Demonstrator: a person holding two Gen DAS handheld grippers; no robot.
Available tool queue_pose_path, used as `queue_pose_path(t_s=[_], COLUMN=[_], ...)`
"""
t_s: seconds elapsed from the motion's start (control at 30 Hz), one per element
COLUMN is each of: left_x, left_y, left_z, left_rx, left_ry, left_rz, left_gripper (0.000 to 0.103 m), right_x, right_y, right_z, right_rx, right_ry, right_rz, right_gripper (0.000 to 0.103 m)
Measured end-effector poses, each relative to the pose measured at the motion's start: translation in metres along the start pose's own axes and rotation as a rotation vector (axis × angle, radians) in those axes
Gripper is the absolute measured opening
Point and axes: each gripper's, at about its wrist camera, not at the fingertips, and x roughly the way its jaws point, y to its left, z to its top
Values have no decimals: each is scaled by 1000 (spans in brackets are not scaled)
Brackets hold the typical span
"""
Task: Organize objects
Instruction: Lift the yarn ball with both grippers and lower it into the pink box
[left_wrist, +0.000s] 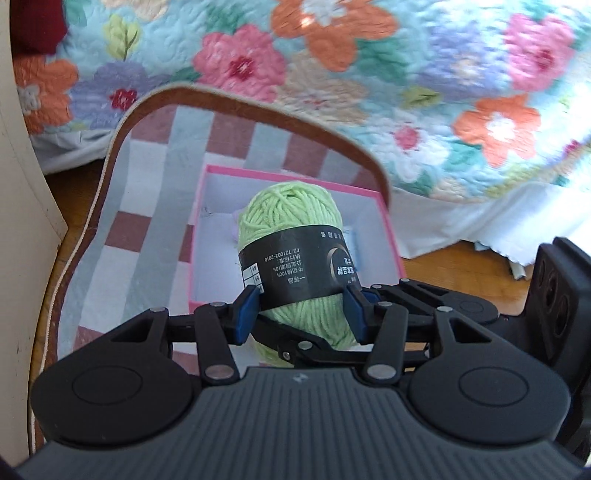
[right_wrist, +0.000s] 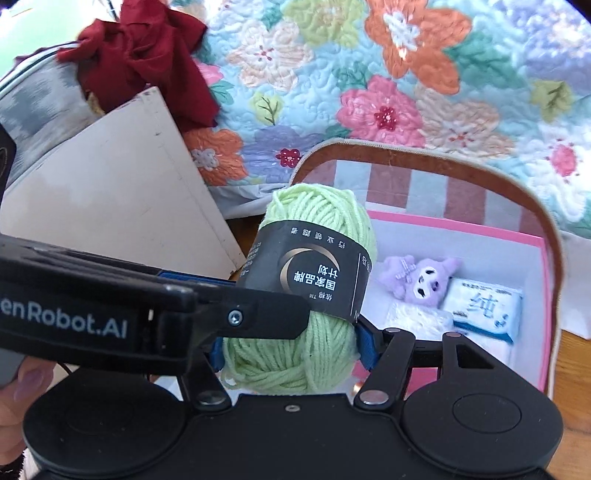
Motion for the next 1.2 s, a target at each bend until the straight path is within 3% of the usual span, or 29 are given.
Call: queue_pose_path(t_s=[0.23, 0.37, 0.5, 0.63, 0.87, 1.03, 1.13, 1.2], left_x=[70, 107, 135, 154, 176, 182, 184, 184], left_y=[18, 30, 47, 47, 32, 28, 29, 30], left_z=[32, 45, 51, 52, 57, 56, 56, 57], left_rx=[-9, -19, -73, -49, 23, 45, 55, 47], left_ry=[64, 132, 198, 226, 238, 252, 255, 257], left_rz=[35, 69, 61, 94, 170, 198, 223, 205], left_gripper=[49, 49, 47, 45, 40, 38, 29, 29], right_x=[61, 96, 121, 140, 158, 152, 148, 146], right_y=[-25, -49, -61, -68, -96, -96, -96, -96], right_z=[14, 14, 8, 4, 1, -4, -7, -8], right_rx=[17, 111, 164, 153, 229, 178, 163, 171], right_ry=[31, 54, 102, 140, 183, 208, 206, 198], right_rz=[-51, -16, -29, -30, 19, 40, 53, 72], right_gripper=[69, 69, 69, 69, 74, 76, 76, 76])
